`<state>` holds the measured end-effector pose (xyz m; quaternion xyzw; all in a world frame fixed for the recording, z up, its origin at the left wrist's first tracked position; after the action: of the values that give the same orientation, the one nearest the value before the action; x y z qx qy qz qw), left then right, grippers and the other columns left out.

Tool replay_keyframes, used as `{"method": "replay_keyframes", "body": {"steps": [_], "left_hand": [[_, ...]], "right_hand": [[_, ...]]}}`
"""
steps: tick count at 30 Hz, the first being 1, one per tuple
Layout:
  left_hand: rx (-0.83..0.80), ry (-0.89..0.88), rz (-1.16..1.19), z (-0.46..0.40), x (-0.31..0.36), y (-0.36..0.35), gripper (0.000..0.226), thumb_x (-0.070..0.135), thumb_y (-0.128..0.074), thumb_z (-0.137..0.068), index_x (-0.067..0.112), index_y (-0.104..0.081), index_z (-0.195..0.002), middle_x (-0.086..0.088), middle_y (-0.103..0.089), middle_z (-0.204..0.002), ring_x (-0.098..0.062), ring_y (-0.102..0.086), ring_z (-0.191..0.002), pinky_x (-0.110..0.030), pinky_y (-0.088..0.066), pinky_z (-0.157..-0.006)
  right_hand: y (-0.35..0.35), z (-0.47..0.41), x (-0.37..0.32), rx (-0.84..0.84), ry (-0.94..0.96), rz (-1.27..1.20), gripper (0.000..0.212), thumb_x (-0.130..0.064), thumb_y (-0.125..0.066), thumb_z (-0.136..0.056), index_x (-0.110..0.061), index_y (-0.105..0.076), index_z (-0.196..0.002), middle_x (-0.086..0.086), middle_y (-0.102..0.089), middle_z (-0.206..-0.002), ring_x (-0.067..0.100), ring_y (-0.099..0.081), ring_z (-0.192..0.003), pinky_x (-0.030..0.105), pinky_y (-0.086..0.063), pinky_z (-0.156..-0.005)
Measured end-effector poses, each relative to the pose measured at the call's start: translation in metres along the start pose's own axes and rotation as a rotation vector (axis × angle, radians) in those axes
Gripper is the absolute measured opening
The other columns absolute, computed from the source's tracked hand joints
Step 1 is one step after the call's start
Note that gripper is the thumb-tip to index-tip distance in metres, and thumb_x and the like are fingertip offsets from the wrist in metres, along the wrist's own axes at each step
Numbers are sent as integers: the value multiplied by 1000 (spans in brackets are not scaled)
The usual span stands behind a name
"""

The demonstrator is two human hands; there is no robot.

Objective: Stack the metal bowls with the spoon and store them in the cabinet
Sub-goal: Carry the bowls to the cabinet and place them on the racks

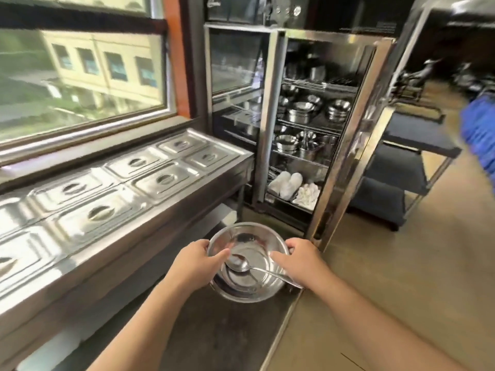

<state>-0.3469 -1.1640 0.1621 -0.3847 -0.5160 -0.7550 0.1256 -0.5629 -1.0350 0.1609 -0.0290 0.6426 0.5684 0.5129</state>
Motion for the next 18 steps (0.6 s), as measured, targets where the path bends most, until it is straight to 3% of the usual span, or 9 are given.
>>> {"method": "replay_keyframes", "body": {"steps": [3,8,13,18], "left_hand": [[-58,-50,-49,-48,23,3,40,66,-64,-78,27,-71,-86,10,-72,-75,-8,-68,-71,-33,-58,-69],[-135,-112,-85,-138,65,-8,53,76,-59,-71,26,-71,-86,8,-73,-74,-9,-70,-67,-36,-62,-66],[-173,-159,-136,-235,112,-30,57,78,-59,-70,26,-70,-90,6,-73,-77,-9,-72,-63,-35,-63,-61],[-180,-200,-135,-333,162,-54,57,78,-60,-70,25,-71,-89,7,-73,-72,-8,-71,-62,-33,-62,-56]], "right_hand": [[11,-29,-5,57,-45,-48,44,-56,-64,-61,-16,-72,-77,0,-73,-72,22,-71,-72,41,-60,-71],[38,-92,-8,133,-109,-67,41,-57,-61,-60,-18,-69,-69,-4,-68,-65,17,-66,-67,31,-52,-62],[66,-177,-1,162,-143,-67,31,-47,-70,-74,-17,-69,-72,0,-69,-69,20,-66,-66,32,-52,-61],[97,-273,6,187,-177,-54,33,-51,-69,-78,-18,-71,-82,2,-72,-77,22,-70,-73,36,-57,-69]]}}
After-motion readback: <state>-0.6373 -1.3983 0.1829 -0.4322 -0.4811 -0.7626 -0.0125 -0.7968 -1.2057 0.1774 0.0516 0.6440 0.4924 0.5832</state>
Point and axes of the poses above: each hand's wrist, its own z-axis away from the middle knuckle, its own y-axis out of the back of the hand, x = y × z, the point moved 4 cm from there along -z, towards the middle knuckle
